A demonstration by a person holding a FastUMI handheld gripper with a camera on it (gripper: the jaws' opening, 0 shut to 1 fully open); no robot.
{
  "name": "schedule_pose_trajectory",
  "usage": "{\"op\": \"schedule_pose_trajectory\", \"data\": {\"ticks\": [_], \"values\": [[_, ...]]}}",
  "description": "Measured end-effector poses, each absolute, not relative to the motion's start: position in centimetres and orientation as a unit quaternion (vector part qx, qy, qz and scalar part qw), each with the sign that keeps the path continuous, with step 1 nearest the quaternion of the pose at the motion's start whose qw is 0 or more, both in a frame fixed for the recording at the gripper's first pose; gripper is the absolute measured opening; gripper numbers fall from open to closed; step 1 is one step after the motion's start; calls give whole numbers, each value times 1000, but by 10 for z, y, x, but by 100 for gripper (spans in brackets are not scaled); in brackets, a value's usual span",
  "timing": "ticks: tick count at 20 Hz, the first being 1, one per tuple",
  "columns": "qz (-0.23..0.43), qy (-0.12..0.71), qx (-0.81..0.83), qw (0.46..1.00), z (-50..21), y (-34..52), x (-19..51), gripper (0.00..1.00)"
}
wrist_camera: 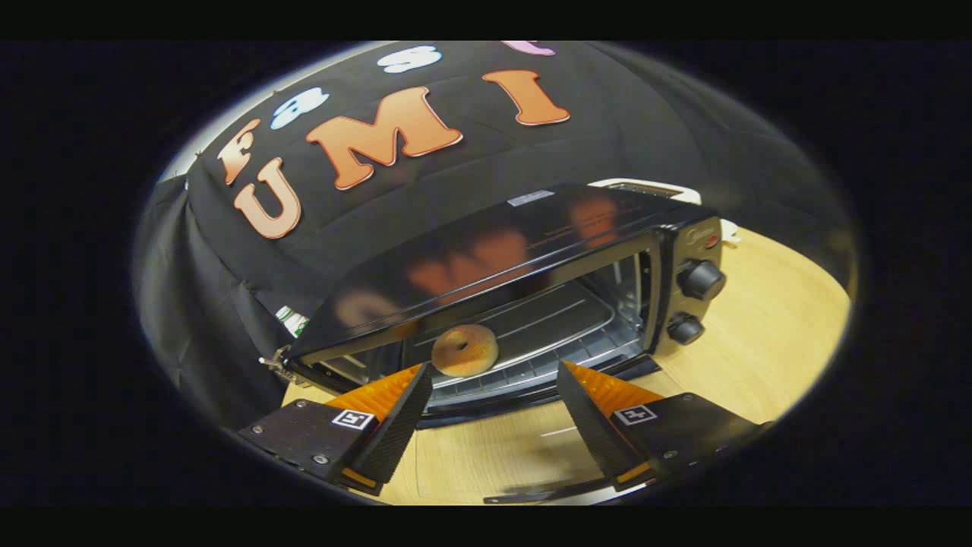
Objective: Open the toaster oven, put the food inside, and close the toaster oven door.
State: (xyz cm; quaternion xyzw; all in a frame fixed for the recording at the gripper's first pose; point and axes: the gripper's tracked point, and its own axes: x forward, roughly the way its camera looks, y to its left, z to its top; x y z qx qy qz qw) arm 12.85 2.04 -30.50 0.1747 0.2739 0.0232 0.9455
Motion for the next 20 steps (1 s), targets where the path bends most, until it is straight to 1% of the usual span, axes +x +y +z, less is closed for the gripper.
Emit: {"op": "schedule_pose_trajectory", "data": {"ticks": [11,20], "values": [[-9,259,42,965,-289,-19,44,99],[0,299,-17,954,-330,-27,-25,99]]}}
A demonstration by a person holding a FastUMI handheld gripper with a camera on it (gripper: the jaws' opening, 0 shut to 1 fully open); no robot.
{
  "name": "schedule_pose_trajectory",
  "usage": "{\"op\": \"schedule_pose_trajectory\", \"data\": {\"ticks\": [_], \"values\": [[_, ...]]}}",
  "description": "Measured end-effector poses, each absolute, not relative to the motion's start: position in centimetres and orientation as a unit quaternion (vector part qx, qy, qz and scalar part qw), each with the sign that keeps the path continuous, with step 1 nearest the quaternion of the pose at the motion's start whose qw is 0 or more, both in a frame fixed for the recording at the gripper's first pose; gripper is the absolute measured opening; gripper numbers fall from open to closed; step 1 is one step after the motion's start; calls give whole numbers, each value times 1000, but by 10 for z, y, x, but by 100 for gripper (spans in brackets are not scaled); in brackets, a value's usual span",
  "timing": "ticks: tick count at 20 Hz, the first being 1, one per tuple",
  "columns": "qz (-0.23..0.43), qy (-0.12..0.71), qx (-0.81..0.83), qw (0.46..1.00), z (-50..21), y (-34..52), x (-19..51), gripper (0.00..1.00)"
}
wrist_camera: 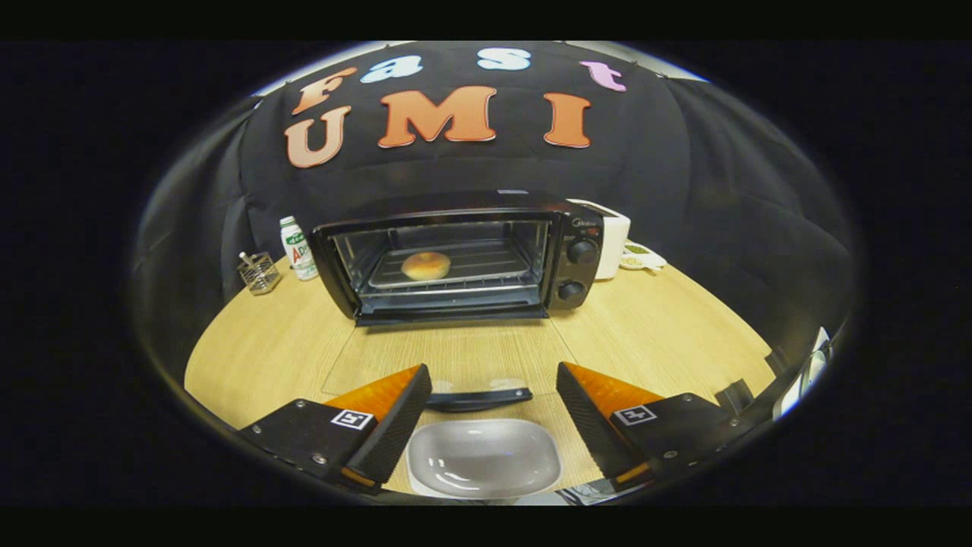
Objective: Open the toaster oven, put the food inside, and close the toaster oven door.
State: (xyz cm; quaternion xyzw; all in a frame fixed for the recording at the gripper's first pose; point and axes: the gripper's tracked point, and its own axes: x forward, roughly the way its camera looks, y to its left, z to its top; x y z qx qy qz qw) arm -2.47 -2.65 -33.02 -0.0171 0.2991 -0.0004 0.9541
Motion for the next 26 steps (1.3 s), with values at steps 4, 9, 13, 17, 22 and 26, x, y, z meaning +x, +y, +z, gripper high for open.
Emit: {"op": "schedule_pose_trajectory", "data": {"ticks": [4,9,13,17,22,26], "values": [[11,326,-42,944,-359,-21,-42,99],[35,351,-61,934,-385,-3,-46,99],[40,360,-70,929,-397,6,-35,100],[46,370,-59,926,-404,12,-33,99],[41,359,-33,932,-385,13,-26,99],[41,328,-32,943,-348,14,-18,100]]}}
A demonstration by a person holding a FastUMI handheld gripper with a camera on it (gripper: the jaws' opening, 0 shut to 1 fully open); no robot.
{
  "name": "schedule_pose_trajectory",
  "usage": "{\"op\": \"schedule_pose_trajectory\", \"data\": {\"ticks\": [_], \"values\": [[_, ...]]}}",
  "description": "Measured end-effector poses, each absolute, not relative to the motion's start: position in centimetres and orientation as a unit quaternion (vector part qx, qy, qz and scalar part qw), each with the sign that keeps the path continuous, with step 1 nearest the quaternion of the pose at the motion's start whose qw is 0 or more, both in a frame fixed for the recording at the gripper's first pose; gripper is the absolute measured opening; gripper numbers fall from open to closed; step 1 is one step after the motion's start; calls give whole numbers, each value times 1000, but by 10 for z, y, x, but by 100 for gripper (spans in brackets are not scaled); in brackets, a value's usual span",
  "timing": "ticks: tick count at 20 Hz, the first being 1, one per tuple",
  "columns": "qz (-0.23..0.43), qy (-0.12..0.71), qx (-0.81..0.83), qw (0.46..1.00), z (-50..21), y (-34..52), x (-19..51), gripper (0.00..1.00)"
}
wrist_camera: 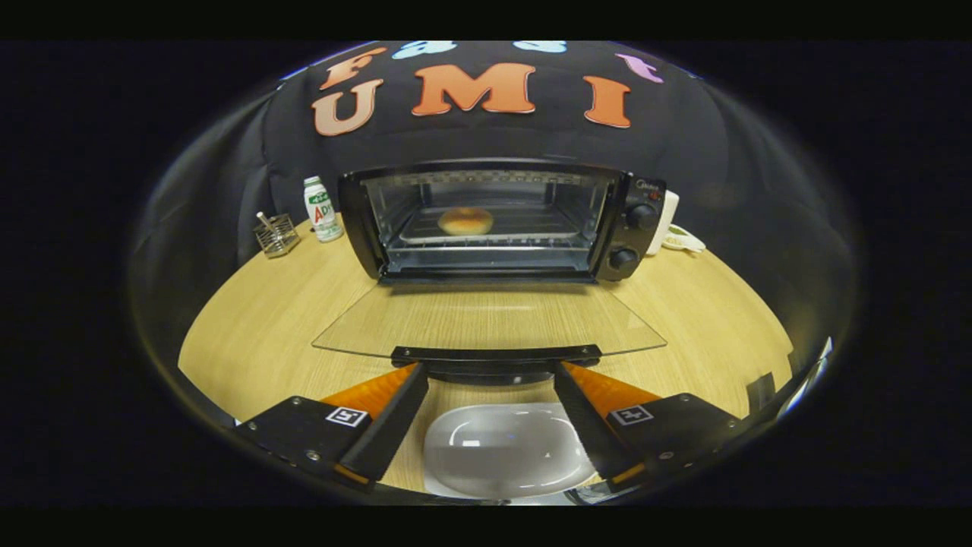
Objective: Open the toaster oven, put the food inside, and close the toaster oven door.
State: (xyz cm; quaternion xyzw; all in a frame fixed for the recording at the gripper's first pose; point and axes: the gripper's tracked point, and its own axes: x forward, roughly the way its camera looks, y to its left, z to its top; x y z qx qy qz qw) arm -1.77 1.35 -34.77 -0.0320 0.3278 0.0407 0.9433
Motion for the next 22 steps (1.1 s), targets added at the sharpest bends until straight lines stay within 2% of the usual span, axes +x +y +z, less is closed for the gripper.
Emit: {"op": "schedule_pose_trajectory", "data": {"ticks": [10,17,22], "values": [[42,248,-28,967,-255,20,56,100],[45,241,-43,969,-241,25,107,100],[49,252,-42,966,-241,29,111,100]]}}
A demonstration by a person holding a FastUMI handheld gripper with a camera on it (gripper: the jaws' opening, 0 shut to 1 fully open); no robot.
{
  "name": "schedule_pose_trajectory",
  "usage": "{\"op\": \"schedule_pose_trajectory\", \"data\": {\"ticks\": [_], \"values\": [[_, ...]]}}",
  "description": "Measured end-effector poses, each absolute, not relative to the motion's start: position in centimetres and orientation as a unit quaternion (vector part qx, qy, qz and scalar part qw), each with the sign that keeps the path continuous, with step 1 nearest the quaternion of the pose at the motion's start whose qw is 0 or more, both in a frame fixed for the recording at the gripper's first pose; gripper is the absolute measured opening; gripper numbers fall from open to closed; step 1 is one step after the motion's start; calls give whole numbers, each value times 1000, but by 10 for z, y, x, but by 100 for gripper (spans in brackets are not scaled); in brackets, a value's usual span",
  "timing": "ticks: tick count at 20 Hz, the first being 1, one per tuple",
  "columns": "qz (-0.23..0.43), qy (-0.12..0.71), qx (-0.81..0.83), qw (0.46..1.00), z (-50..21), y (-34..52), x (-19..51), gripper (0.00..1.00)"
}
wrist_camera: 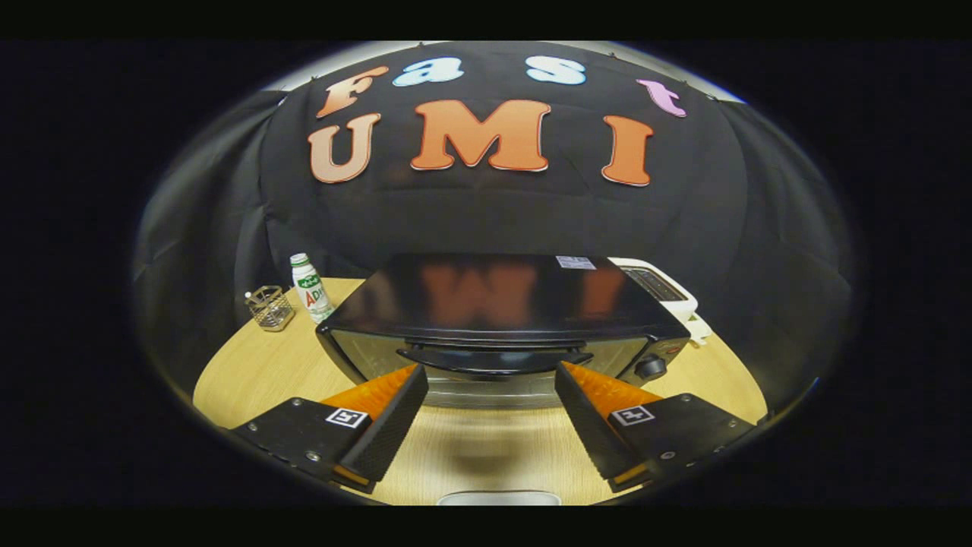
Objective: Open the toaster oven, put the food inside, and close the toaster oven door.
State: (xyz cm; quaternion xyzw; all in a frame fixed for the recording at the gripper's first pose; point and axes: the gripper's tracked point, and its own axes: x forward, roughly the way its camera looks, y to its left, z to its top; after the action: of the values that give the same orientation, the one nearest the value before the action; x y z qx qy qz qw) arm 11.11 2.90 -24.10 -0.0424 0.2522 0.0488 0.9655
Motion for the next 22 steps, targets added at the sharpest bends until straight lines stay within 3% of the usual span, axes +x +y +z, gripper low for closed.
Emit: {"op": "schedule_pose_trajectory", "data": {"ticks": [14,22], "values": [[79,149,-39,985,-60,56,101,100],[75,99,-34,992,4,55,81,100]]}}
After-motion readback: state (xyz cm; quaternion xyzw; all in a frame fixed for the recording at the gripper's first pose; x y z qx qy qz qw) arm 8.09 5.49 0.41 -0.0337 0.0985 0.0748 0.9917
